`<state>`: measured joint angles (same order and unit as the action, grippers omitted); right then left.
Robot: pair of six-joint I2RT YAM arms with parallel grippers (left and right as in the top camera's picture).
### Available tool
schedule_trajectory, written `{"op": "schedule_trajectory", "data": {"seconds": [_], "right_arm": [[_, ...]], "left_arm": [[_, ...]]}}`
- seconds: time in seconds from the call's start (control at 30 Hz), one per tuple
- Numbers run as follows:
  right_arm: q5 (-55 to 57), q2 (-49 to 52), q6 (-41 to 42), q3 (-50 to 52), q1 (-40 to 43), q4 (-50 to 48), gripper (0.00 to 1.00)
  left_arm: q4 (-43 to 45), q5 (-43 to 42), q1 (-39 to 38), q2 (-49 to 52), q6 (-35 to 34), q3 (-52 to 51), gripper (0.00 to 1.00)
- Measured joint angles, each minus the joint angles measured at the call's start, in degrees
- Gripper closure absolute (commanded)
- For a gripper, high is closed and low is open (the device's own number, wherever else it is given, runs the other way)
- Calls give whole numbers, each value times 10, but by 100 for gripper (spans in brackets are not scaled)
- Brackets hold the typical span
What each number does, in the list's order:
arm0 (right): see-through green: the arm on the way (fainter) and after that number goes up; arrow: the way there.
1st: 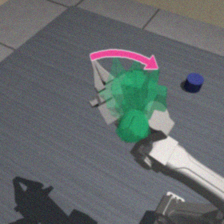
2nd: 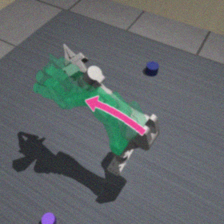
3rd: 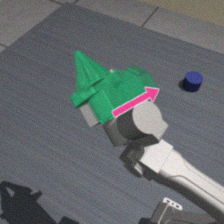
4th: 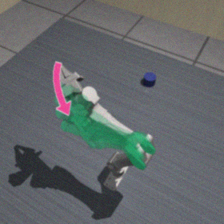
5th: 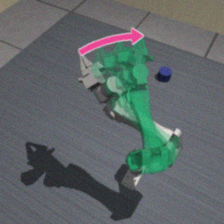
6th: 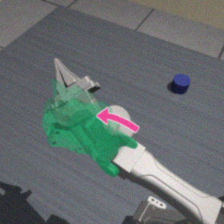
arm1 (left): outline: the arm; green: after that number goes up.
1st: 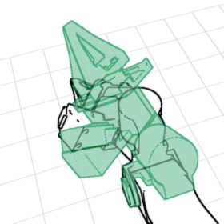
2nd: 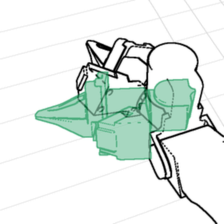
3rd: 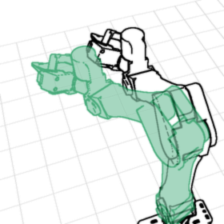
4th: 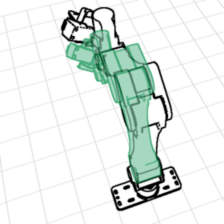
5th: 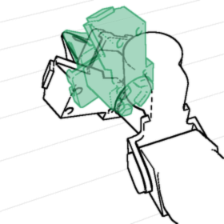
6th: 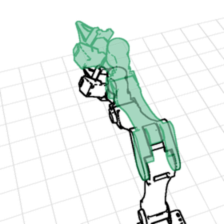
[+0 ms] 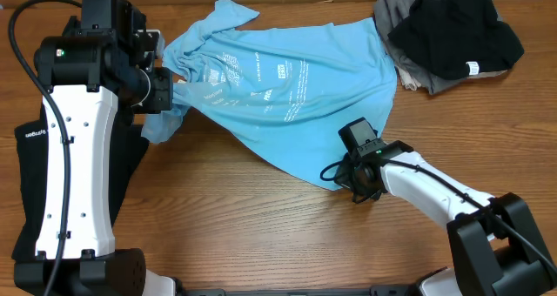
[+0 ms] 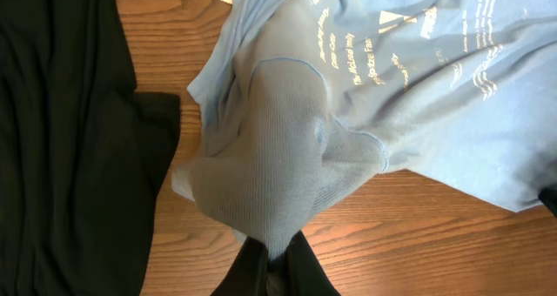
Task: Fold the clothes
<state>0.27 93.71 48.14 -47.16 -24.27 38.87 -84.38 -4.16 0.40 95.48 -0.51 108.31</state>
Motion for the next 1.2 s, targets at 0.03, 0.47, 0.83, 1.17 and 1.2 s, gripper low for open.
{"op": "schedule_trajectory", "data": {"seconds": [0.03, 0.47, 0.83, 1.17, 1.2], "right_arm": [[-2, 0, 2, -1, 5, 6, 96], [-29, -64, -17, 16, 71, 107, 96], [-62, -234, -63, -15, 71, 264, 96], [-77, -287, -92, -113, 71, 423, 96], [-78, -289, -94, -123, 71, 438, 96]], "left_arm": [[0, 0, 0, 0, 0, 0, 96], [-7, -1, 0, 0, -52, 0, 96], [-50, -1, 0, 0, -62, 0, 95], [-85, -1, 0, 0, -66, -26, 96], [-89, -1, 0, 0, -66, -34, 96]]}}
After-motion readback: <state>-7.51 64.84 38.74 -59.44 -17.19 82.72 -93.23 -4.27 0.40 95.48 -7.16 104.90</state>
